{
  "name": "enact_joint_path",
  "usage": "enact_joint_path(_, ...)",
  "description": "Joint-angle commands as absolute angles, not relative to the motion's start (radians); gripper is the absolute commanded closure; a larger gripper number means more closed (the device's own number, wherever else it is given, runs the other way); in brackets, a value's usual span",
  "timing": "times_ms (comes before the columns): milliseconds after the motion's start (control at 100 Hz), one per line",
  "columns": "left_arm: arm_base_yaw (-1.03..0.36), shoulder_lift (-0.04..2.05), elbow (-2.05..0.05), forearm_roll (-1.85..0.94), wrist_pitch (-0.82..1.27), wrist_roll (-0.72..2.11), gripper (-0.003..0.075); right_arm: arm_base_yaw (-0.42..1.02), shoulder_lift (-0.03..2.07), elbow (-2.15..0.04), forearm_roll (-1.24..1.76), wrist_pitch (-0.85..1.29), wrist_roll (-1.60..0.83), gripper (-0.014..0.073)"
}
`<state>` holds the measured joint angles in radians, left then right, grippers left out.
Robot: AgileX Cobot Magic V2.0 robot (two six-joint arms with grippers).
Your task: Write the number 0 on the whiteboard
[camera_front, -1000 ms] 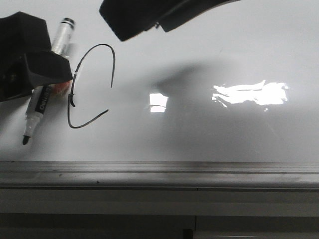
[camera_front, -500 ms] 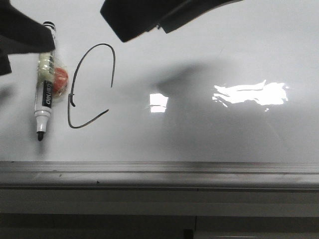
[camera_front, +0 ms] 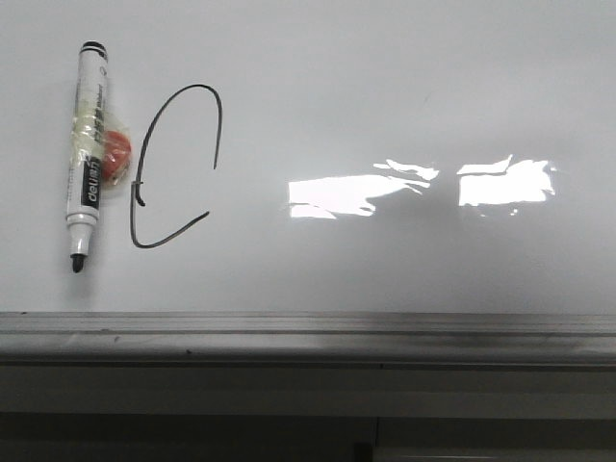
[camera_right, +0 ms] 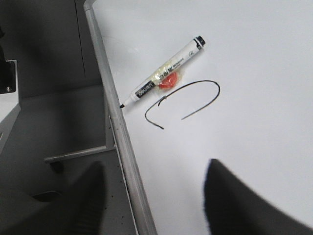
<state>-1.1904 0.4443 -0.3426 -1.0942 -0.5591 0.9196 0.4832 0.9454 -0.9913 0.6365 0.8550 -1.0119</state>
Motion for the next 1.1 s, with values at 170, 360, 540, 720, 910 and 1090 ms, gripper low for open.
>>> enact_joint_path(170, -1.197, 0.316, -0.366, -1.079, -0.595, 1.262, 0.074, 0.424, 0.777, -1.014, 0.613, 0.974, -0.915, 0.0643)
enact_joint_path(360, -1.197, 0.314, -0.366, -1.147, -0.595, 1.262, 0.074, 0.424, 0.676, -1.014, 0.613, 1.072, -0.913, 0.0643)
enact_joint_path(540, -1.197, 0.314, -0.366, -1.168, -0.595, 1.262, 0.074, 0.424, 0.606, -1.014, 0.613, 1.105, -0.913, 0.0643)
enact_joint_path(720, -1.197, 0.314, -0.366, -1.168, -0.595, 1.262, 0.074, 0.424, 0.586, -1.014, 0.613, 1.151, -0.913, 0.0643)
enact_joint_path(910, -1.197, 0.314, -0.366, -1.168, -0.595, 1.262, 0.074, 0.424, 0.586, -1.014, 0.613, 1.256, -0.913, 0.0643)
enact_joint_path(1090, -1.158, 0.255, -0.366, -1.168, -0.589, 1.262, 0.074, 0.424, 0.572, -1.014, 0.723, 1.285, -0.879, 0.0643)
